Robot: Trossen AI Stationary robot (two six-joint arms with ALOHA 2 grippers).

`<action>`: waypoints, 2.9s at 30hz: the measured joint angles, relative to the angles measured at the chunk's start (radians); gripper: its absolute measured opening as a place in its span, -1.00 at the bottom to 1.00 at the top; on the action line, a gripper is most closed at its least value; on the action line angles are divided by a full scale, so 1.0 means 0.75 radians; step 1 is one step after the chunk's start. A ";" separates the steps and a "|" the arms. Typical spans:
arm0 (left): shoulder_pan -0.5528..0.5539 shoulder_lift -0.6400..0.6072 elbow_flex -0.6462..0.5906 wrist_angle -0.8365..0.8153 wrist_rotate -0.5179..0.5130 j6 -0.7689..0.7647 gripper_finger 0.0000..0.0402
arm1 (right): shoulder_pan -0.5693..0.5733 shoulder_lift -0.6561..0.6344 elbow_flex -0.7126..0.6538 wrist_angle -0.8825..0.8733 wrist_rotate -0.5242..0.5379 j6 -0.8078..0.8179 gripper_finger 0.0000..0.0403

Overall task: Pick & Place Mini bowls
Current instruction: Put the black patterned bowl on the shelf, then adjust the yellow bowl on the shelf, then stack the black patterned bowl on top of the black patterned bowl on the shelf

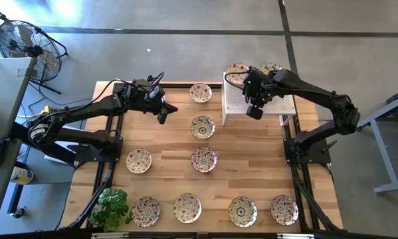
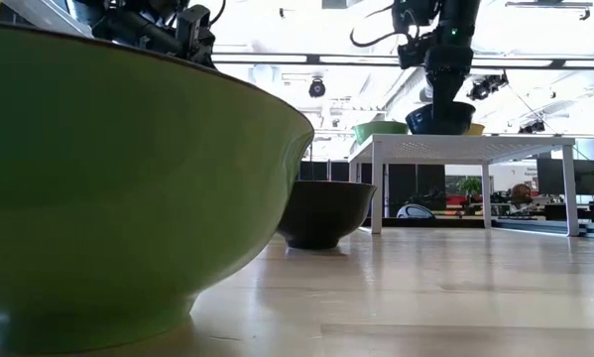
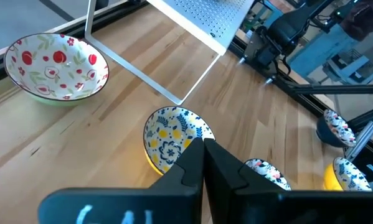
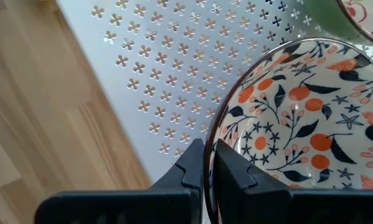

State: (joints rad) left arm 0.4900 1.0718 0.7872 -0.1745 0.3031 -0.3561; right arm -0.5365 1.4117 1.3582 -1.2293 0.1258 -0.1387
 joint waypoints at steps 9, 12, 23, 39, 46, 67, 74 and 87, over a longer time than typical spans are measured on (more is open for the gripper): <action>0.000 0.000 0.000 -0.011 -0.001 0.000 -1.00 | 0.000 0.000 0.002 -0.007 -0.076 0.058 -0.88; 0.000 0.000 0.000 -0.011 0.007 0.000 -1.00 | 0.001 0.002 0.000 -0.011 -0.139 0.081 -0.75; 0.000 0.000 0.001 -0.006 0.012 0.010 -1.00 | 0.001 0.002 0.036 -0.017 -0.206 0.119 -0.44; 0.000 -0.001 0.001 -0.001 0.003 0.025 -1.00 | -0.178 -0.196 0.156 0.061 -0.004 0.368 -0.90; 0.001 -0.001 0.001 0.046 0.003 0.052 -1.00 | -0.477 -0.010 0.154 0.140 0.032 0.430 -0.93; 0.001 -0.001 0.001 0.060 0.003 0.050 -1.00 | -0.586 0.108 0.154 0.110 -0.149 0.433 -1.00; 0.001 -0.001 0.001 0.060 0.003 0.055 -1.00 | -0.583 0.024 0.179 0.118 -0.132 0.429 -1.00; 0.001 -0.001 0.001 0.061 -0.045 -0.055 -1.00 | -0.200 -0.299 0.192 0.200 -0.046 0.553 -1.00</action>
State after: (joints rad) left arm 0.4904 1.0714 0.7879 -0.1291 0.2692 -0.3972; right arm -0.6863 1.1872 1.5024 -1.0790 0.0912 0.2762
